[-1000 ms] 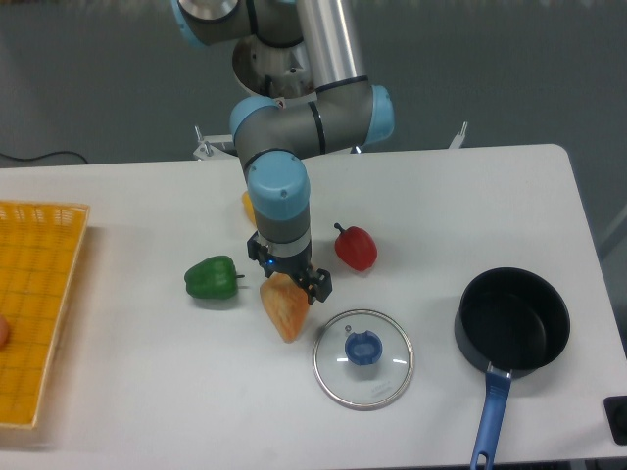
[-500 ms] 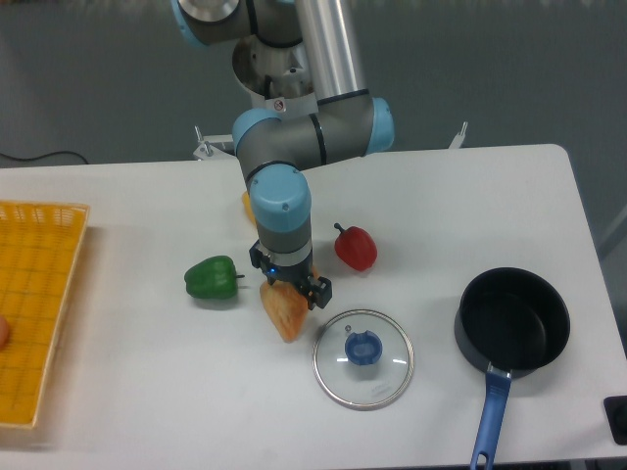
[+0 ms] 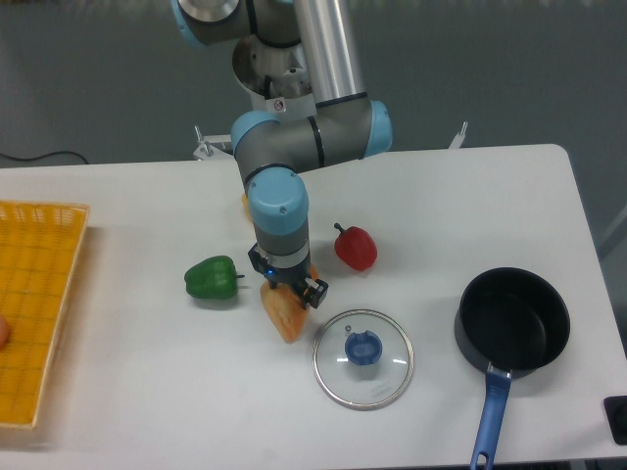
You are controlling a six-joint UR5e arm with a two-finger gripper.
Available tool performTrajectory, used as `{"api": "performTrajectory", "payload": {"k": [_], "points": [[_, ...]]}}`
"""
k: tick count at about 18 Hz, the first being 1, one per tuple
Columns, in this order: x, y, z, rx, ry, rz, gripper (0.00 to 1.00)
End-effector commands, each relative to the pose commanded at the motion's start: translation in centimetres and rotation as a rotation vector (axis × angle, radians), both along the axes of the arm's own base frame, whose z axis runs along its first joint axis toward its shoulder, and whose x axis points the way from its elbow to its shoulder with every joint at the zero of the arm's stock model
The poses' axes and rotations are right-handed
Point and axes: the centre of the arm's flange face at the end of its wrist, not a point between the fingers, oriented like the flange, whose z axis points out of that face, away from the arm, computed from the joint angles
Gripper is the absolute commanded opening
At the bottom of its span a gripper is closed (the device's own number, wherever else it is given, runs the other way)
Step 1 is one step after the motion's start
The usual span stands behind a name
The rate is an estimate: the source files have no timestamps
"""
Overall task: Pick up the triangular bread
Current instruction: 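Close the gripper on the bread tip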
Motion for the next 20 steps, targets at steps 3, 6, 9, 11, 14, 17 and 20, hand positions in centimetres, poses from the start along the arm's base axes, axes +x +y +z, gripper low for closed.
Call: {"api": "performTrajectory", "payload": {"k": [3, 6, 9, 11, 14, 17, 20], "points": [[0.0, 0.0, 0.0, 0.000, 0.000, -0.002, 0.36], [0.1, 0.0, 0.1, -0.001, -0.001, -0.005, 0.21], [0.0, 0.0, 0.5, 0.006, 0.005, -0.005, 0.18], [-0.1, 0.0, 0.8, 0.009, 0.008, -0.003, 0.17], [-0.1, 0.0, 1.3, 0.010, 0.014, -0.003, 0.15], [-0.5, 0.3, 2.1, 0.011, 0.015, -0.001, 0.14], [-1.0, 0.9, 3.5, -0.005, -0.001, -0.001, 0.14]]}}
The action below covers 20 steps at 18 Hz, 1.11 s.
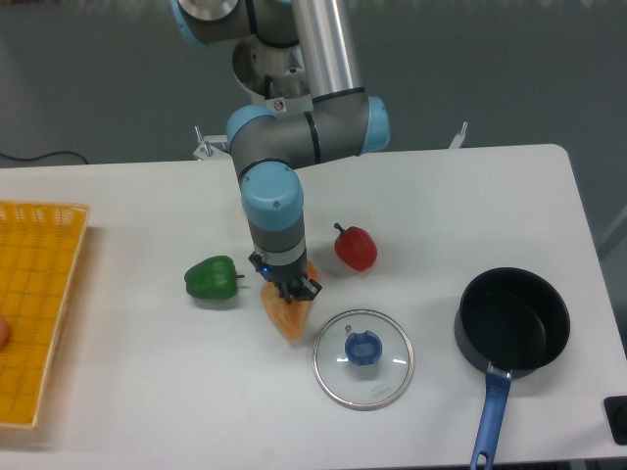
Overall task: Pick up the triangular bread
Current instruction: 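Lift the gripped bread up off the table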
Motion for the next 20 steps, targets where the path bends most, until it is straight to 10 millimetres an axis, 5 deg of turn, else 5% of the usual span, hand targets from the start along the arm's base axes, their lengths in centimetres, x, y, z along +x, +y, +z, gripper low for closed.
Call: {"api": "performTrajectory", "payload": {"k": [14, 20], "points": [[-4.0, -0.2, 8.2, -0.023, -0.021, -0.012, 0.14], [-6.0, -1.2, 9.2, -0.015, -0.019, -0.043, 0.14]]}}
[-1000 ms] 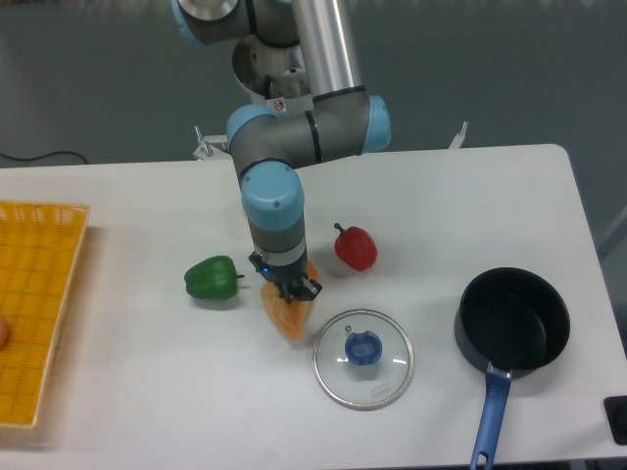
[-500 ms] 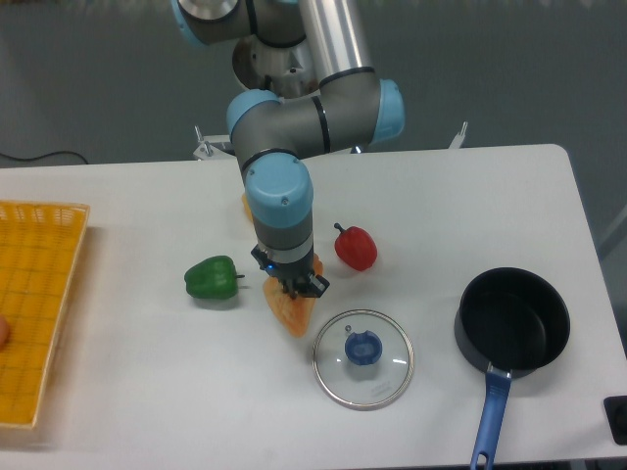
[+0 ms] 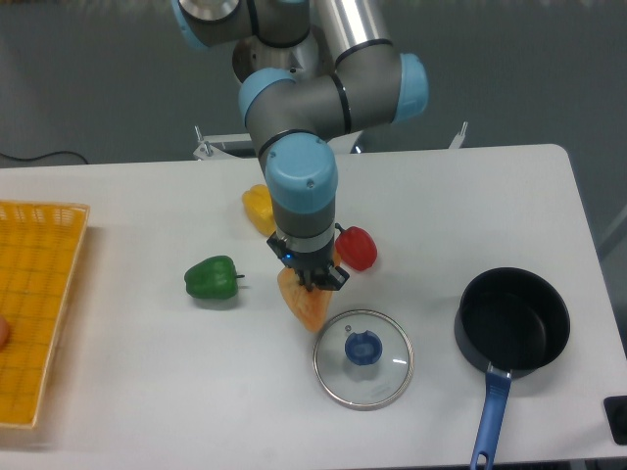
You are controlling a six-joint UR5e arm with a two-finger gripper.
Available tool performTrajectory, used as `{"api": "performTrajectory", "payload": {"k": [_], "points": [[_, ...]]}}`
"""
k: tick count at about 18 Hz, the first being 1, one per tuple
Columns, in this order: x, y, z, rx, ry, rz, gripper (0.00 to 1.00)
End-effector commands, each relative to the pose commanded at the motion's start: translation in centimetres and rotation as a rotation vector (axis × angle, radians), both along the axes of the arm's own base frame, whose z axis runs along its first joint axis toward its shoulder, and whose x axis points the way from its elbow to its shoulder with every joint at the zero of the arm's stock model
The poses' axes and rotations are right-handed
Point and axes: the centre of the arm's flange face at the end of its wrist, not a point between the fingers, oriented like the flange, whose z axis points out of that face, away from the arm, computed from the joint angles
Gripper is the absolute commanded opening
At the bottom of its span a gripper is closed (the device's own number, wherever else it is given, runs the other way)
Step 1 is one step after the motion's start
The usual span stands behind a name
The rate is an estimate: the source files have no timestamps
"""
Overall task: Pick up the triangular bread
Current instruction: 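Lift the gripped bread up off the table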
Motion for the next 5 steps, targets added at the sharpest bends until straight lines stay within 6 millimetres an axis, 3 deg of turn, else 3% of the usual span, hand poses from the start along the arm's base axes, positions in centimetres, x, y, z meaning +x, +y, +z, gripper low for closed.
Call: {"api": "performTrajectory", "payload": {"k": [5], "points": [[-0.46, -0.45, 0.37, 0.005, 0.004, -0.023, 0.14]]}}
